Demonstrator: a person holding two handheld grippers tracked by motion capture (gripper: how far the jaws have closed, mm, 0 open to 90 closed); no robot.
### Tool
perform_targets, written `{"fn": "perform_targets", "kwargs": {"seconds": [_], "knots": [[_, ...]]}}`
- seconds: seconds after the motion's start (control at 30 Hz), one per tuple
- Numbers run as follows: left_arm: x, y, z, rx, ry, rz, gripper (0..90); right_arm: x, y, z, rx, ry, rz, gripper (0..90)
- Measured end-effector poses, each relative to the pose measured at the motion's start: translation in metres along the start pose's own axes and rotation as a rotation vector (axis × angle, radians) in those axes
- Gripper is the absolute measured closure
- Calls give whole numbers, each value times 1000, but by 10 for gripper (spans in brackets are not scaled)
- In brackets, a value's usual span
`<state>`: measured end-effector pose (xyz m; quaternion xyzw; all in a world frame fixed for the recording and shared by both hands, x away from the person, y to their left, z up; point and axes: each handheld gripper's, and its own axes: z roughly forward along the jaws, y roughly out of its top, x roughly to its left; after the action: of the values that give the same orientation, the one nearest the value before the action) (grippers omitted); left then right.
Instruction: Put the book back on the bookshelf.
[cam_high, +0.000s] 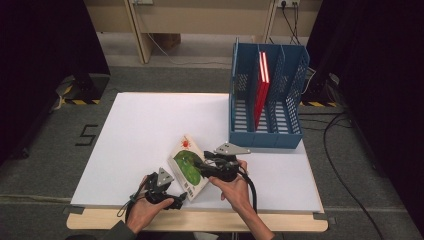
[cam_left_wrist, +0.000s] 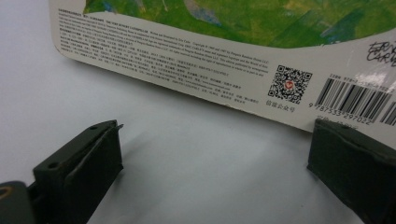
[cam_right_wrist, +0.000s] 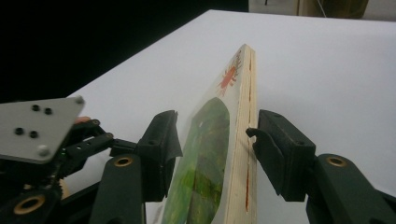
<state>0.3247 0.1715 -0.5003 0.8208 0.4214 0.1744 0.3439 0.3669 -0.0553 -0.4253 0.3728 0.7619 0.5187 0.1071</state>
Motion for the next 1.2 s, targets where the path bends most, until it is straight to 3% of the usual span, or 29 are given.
{"fn": "perform_targets", "kwargs": {"seconds": [0.17, 0.33, 0.37, 0.5, 0.53, 0.67, 0.73, 0.87, 1.1, 1.2], "knots": [[4, -1, 0, -2, 1, -18, 10, 15, 5, 0, -10, 6, -46, 493], [15, -1, -2, -25, 32, -56, 104, 29, 8, 0, -26, 38, -88, 525], [19, -1, -2, -35, 41, -77, 151, 38, 10, 0, -28, 55, -108, 535], [20, -2, -3, -36, 40, -73, 147, 49, 11, 2, -25, 61, -156, 549], [21, -2, -4, -45, 35, -84, 148, 55, 10, 3, -25, 55, -187, 550], [24, -1, -9, -69, 35, -99, 148, 59, 10, 4, -25, 68, -200, 554], [30, -1, -15, -120, 47, -130, 148, 62, 9, 5, -34, 72, -209, 554], [35, 0, -22, -165, 62, -150, 148, 66, 8, 6, -39, 60, -230, 550], [35, 1, -24, -191, 72, -149, 148, 73, 6, 7, -39, 56, -287, 539], [36, 1, -25, -197, 78, -152, 149, 72, 4, 8, -35, 61, -270, 529]]}}
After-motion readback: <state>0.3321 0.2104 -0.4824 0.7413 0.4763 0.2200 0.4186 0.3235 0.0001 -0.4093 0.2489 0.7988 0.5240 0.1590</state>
